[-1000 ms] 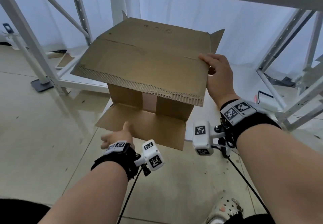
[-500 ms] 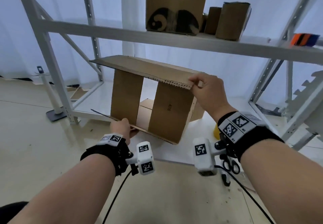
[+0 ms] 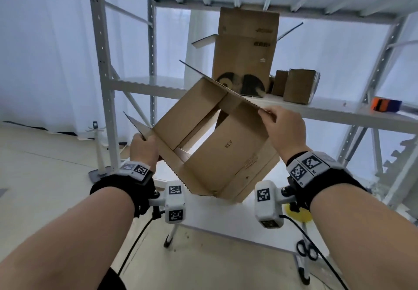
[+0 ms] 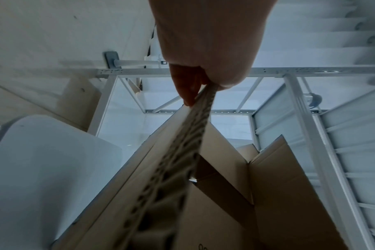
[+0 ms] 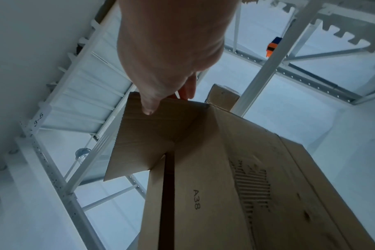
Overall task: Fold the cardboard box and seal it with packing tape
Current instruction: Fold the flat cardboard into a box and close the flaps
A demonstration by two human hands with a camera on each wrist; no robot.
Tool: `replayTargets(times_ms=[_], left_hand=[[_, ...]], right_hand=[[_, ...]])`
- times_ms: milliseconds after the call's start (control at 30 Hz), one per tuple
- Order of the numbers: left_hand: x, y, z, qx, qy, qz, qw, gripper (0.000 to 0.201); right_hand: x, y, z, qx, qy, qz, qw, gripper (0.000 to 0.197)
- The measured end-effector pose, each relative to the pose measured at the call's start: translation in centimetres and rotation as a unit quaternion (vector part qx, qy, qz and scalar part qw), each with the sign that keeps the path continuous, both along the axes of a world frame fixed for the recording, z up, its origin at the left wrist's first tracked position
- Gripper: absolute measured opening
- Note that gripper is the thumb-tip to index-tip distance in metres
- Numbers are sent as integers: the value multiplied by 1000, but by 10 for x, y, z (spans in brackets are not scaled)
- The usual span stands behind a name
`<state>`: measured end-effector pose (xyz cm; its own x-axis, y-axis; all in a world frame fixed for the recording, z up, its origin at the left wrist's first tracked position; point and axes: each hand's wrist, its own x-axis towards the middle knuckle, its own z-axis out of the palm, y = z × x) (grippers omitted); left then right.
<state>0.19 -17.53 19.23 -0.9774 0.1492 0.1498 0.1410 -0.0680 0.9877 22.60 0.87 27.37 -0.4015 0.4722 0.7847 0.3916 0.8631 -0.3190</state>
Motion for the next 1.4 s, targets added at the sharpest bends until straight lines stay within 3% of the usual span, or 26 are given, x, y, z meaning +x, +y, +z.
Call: replayTargets(times_ms=[333, 433, 533, 667, 833, 933, 1000, 1167, 1267, 1300, 1400], left_hand=[[37, -10, 52, -30, 143, 9, 989, 19], [48, -7, 63, -67, 204, -14, 977, 12], [61, -1, 69, -103, 283, -49, 952, 9], [72, 8, 50, -131, 340, -82, 928, 9], [64, 21, -2, -212, 366, -98, 901, 7], [51, 23, -32, -304, 362, -105, 875, 7], [41, 23, -52, -347, 335, -112, 869, 11], [27, 34, -96, -423, 201, -148, 871, 27], [21, 38, -112, -427, 145, -148, 880, 27], [18, 41, -114, -421, 133, -149, 885, 25], [11, 48, -113, -400, 121, -150, 896, 26]], right_hand=[[32, -13, 12, -26, -105, -169, 980, 19], [47, -10, 9, -81, -181, -215, 956, 20], [61, -9, -4, -165, -213, -238, 933, 7], [69, 1, -49, -254, -223, -216, 916, 24], [72, 21, -107, -331, -198, -199, 901, 14], [59, 32, -123, -350, -162, -164, 908, 11], [47, 37, -129, -351, -151, -134, 914, 22], [21, 34, -160, -400, -184, -93, 893, 23], [13, 36, -171, -390, -179, -58, 901, 18], [12, 37, -170, -375, -166, -51, 911, 21], [8, 38, -156, -290, -60, -34, 955, 67]])
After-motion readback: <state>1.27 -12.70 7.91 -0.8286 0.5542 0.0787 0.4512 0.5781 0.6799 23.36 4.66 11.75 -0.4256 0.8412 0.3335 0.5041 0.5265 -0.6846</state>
